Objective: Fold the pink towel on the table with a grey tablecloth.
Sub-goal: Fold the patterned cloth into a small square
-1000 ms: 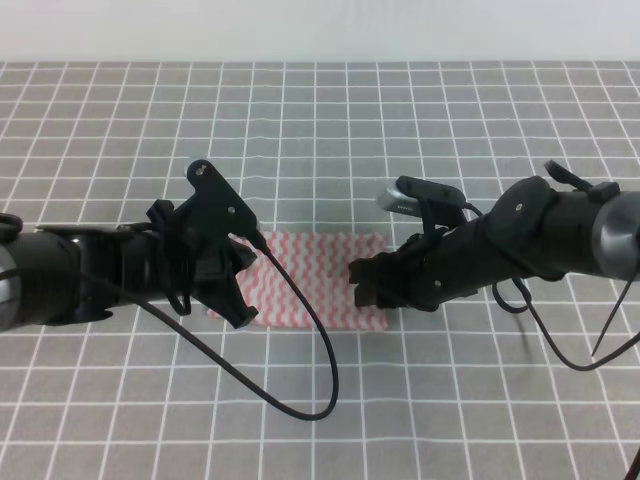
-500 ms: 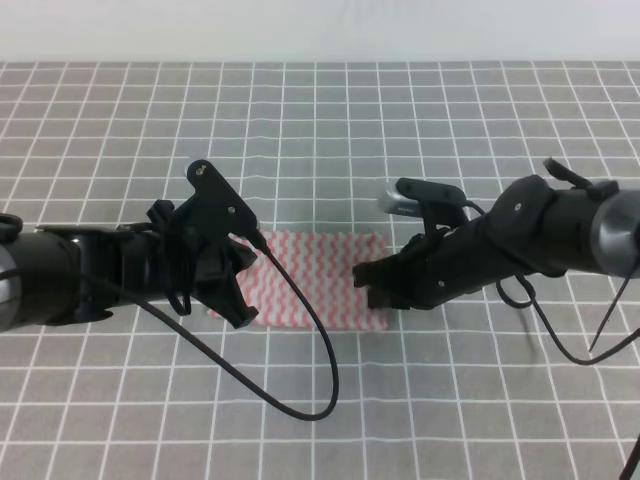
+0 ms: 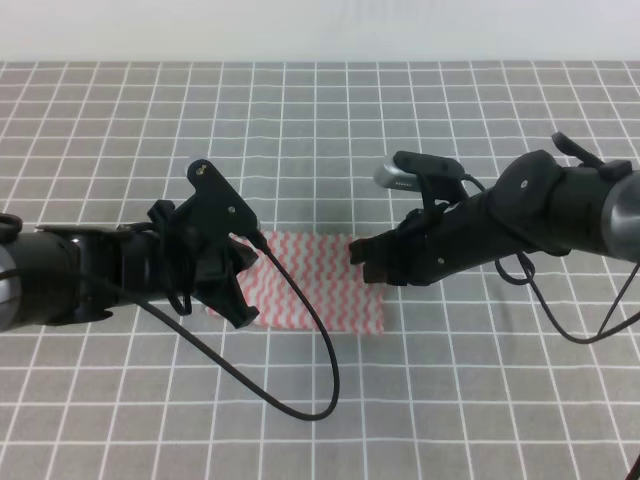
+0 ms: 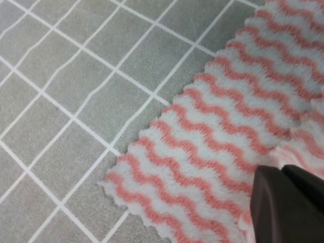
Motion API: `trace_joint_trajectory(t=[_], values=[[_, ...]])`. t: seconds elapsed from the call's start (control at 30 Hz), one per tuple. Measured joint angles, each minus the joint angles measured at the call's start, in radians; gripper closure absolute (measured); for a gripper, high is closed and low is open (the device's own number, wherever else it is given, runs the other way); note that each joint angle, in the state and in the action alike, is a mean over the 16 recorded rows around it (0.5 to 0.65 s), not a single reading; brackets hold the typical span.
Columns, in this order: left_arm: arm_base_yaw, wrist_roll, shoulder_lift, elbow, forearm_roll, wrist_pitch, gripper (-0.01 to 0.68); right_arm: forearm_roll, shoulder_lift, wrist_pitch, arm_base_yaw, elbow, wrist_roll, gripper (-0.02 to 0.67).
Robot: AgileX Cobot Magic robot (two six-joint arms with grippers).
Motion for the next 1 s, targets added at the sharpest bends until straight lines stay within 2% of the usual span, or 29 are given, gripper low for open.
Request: trace_joint_trajectory(t=[0.53, 0.7, 1.0], values=[[0.0, -0.004, -0.001, 0.0, -0.002, 0.018, 0.675, -0.027, 0.03, -0.037, -0.005, -0.003, -0.001, 0.403], [0.0, -0.005, 0.0, 0.0, 0.0, 0.018, 0.675, -0.025, 0.044, -0.041, -0.005, -0.003, -0.001, 0.378], [0.0, -0.005, -0.001, 0.0, -0.002, 0.017, 0.675, -0.022, 0.054, -0.047, -0.004, -0.003, -0.001, 0.385]])
